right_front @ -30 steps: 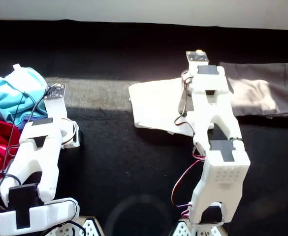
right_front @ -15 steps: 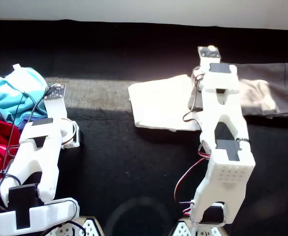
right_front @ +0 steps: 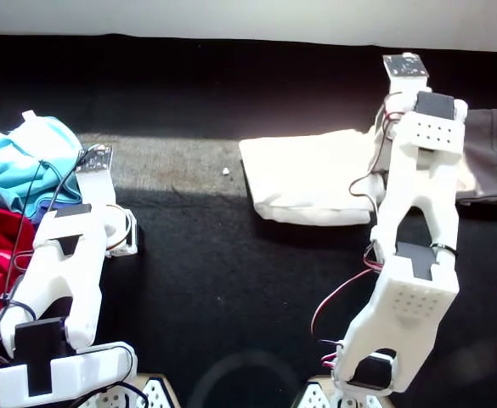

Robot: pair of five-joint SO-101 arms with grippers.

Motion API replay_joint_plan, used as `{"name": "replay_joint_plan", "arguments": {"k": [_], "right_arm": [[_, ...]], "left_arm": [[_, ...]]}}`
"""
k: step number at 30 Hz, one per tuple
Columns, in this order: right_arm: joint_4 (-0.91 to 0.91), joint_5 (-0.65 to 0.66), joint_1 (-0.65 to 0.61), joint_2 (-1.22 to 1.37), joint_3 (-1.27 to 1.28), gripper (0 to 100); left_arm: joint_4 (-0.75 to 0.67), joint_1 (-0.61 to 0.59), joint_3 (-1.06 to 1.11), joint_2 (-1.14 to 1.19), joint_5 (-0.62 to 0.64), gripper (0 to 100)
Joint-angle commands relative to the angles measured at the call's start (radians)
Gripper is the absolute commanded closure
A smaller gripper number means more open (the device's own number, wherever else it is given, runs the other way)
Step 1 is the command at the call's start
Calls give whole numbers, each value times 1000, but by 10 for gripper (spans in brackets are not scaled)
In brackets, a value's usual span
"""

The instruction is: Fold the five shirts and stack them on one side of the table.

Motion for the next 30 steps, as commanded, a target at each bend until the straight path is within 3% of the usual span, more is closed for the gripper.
{"name": "replay_joint_plan", "arguments": {"k": [1,10,15,17,21,24,30], "right_arm": [[7,11,22,16,-48,991],[16,9,21,67,-59,979],[44,6,16,-45,-59,847],[70,5,-8,-110,-59,848],[163,-41,-122,-209,-50,890],[226,-114,-246,-217,-39,988],[159,-146,-438,-180,147,992]], "left_arm": [[-34,-4,1,-5,-6,819],[-34,-4,1,-5,-6,819],[-34,-4,1,-5,-6,819],[-34,-4,1,-5,-6,819],[-34,-4,1,-5,-6,819],[-35,-4,1,-5,-6,819],[-46,-4,4,-5,-6,819]]}}
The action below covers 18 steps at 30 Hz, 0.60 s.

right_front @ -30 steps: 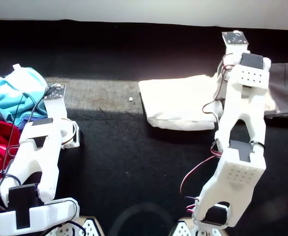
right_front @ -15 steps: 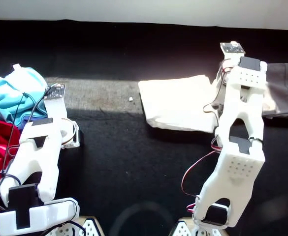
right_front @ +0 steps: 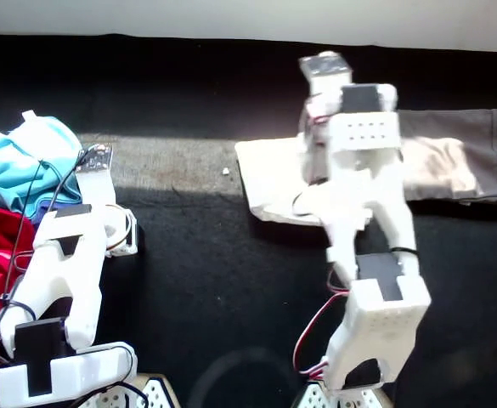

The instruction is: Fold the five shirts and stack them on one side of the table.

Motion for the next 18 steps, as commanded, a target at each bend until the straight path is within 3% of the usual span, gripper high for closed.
{"name": "replay_joint_plan", "arguments": {"k": [1,10,14,18], "right_arm": [[-65,-32,-84,-30,114,992],[-381,-11,-96,-104,524,992],[-493,61,7,-114,605,992],[-470,121,99,-116,565,992]], "left_arm": [[-37,-4,2,-5,-6,819],[-37,-4,2,-5,-6,819],[-37,-4,2,-5,-6,819],[-37,-4,2,-5,-6,819]]}}
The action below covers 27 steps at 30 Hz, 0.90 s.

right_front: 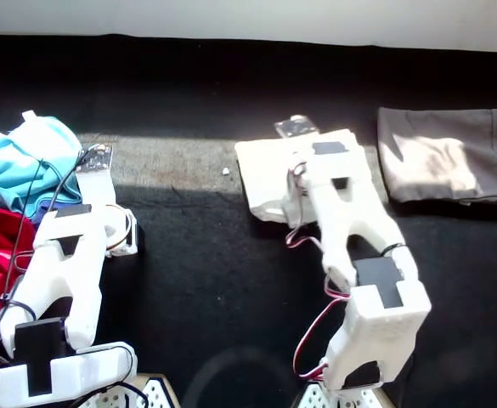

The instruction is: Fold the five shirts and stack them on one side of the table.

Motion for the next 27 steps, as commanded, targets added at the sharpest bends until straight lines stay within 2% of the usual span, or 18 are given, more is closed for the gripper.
{"name": "replay_joint_plan", "arguments": {"k": [1,8,12,17,22,27], "right_arm": [[44,35,71,-79,-50,992],[194,31,22,-214,-197,992],[156,31,-12,-223,-173,992],[2,9,-8,-133,-64,992],[-33,12,53,-44,-42,992],[-67,120,165,22,-97,992]], "left_arm": [[-37,-4,2,-5,-6,819],[-37,-4,2,-5,-6,819],[-37,-4,2,-5,-6,819],[-37,-4,2,-5,-6,819],[-37,-4,2,-5,-6,819],[-37,-4,2,-5,-6,819]]}}
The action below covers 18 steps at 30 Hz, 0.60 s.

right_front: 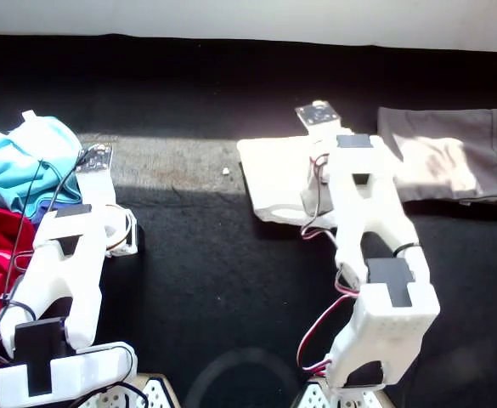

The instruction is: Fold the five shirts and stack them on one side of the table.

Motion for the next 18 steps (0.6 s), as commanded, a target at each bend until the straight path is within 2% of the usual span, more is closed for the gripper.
{"name": "replay_joint_plan", "arguments": {"k": [1,5,12,14,18], "right_arm": [[-35,54,94,24,-73,992],[10,51,139,38,-173,992],[223,48,87,-76,-305,992],[246,48,88,-153,-303,992],[173,46,137,-298,-148,992]], "left_arm": [[-37,-4,2,-5,-6,819],[-37,-4,2,-5,-6,819],[-31,-4,-21,-27,-6,819],[55,21,-94,-58,-6,819],[307,200,-390,-61,-2,819]]}}
